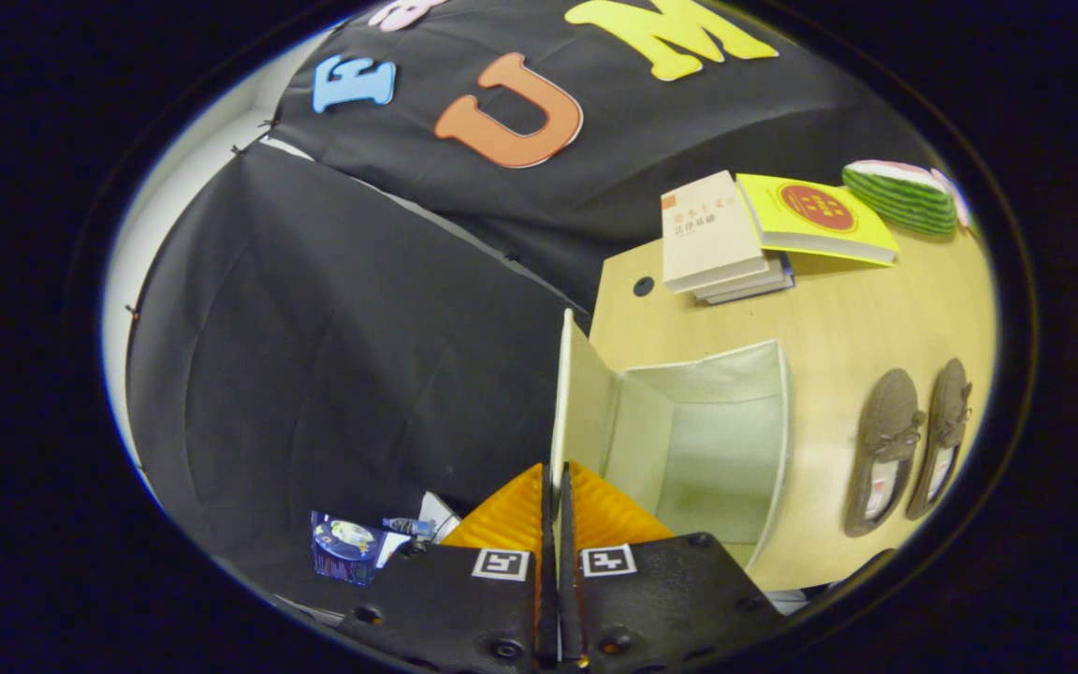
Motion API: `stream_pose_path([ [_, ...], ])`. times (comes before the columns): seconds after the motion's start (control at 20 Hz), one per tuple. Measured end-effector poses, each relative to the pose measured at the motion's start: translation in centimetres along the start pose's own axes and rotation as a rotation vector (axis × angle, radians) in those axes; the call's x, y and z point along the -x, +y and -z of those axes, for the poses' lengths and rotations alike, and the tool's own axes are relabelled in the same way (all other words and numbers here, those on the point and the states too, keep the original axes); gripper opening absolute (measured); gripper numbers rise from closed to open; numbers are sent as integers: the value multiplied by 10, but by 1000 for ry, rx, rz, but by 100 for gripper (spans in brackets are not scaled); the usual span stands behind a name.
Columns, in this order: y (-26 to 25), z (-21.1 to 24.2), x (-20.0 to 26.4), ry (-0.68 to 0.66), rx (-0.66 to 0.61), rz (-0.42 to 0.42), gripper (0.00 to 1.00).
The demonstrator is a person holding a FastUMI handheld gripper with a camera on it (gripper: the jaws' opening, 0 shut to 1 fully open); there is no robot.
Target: Open the storage box then place both shoes into the box .Put the left shoe in first, then the right shoe, with the right side of both shoes facing outward in a uniform manner.
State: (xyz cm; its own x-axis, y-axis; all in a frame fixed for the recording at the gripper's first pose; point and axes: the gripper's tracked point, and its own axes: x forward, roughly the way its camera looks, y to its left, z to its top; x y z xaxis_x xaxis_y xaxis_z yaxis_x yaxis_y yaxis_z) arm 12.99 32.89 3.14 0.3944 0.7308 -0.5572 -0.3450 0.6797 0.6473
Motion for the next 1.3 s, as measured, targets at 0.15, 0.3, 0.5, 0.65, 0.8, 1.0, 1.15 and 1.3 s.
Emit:
stream_pose_path([
  [0.15,19,15,-26,39,-20,45,20],
  [0.3,49,43,-53,124,-18,8,32],
  [0.5,55,63,-72,143,44,48,53],
  [0.65,40,70,-76,102,150,146,76],
  [0.8,32,78,-72,83,201,201,82],
  [1.0,35,77,-62,37,249,204,82],
  [1.15,37,78,-55,32,242,201,83],
  [1.3,20,78,-45,24,268,257,83],
])
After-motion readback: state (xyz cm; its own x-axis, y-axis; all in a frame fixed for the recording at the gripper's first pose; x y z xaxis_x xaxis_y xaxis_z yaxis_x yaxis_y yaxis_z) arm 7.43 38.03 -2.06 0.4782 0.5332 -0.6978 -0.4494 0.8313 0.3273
